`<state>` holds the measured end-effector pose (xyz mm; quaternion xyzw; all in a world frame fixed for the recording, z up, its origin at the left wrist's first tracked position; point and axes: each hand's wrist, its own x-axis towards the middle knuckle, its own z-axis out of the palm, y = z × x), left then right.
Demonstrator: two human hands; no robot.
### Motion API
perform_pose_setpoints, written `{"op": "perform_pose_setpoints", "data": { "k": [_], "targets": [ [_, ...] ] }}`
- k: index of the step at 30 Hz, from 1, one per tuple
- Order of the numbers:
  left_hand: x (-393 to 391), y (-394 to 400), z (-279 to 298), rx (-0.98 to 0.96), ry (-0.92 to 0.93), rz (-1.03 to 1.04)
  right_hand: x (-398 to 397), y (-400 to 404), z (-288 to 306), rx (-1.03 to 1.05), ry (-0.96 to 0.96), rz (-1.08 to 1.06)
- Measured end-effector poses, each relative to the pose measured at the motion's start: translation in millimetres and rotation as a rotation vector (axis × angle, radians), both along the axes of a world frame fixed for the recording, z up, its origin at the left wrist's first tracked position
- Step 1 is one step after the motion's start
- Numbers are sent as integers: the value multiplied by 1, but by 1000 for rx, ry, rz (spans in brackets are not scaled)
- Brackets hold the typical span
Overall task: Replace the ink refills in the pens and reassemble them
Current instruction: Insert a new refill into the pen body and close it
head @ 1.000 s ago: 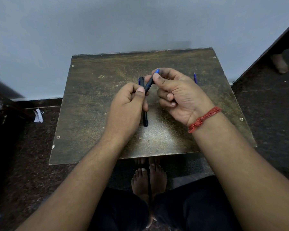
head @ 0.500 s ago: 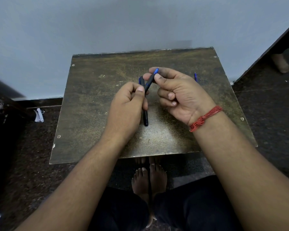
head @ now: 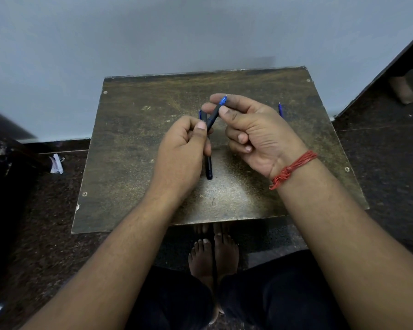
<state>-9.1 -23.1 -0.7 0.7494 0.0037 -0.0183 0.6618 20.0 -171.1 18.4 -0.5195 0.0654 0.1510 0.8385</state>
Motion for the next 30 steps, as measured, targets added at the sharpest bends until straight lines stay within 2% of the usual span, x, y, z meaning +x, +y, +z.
{"op": "perform_pose_setpoints", "data": {
  "k": [10,18,30],
  "targets": [
    [0,-2,-2,54,-26,-8,0,2,0,-49,-28,-40],
    [0,-1,3,25,-41,-30,-1,1,-1,-100,-31,-11],
    [-1,-1,6,140,-120,11,-3,14,2,-125,23,-143]
  ]
}}
